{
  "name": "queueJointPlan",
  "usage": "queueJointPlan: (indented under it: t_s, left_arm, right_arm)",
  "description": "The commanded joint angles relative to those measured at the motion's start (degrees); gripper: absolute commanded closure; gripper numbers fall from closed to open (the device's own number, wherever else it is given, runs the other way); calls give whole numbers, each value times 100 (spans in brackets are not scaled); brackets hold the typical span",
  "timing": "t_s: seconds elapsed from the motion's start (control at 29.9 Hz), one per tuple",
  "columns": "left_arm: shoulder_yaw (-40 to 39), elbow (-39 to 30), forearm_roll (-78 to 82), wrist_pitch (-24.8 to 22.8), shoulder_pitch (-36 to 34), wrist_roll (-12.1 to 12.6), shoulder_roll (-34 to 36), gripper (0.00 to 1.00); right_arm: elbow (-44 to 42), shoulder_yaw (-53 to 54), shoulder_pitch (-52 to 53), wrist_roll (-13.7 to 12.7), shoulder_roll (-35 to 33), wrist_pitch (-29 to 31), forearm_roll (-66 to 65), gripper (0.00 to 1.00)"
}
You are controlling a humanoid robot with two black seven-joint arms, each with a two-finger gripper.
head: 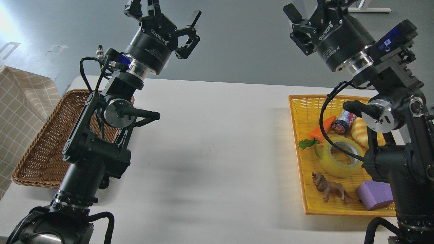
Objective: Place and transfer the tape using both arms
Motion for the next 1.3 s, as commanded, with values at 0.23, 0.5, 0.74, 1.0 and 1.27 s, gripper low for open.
queueJointPlan:
  t_s: [0.23,0.5,0.74,1.0,1.27]
  left_arm:
    - [-5,0,-10,0,9,-5,0,2]
    - [-5,0,-10,-9,9,-5,0,2]
    - [-13,0,-2,0,9,-5,0,2]
    - [-13,0,-2,0,61,-5,0,2]
    - [-5,0,7,26,123,-5,0,2]
  right_arm:
    - [115,-181,-6,-20,1,-2,0,0]
    - [106,-146,-50,-11,1,-11,0,0]
    - [115,-181,46,-46,1,-11,-44,0]
    - [273,-199,-6,-55,-1131,-2,-44,0]
    - [334,-199,-384,-46,-2591,-2,-114,0]
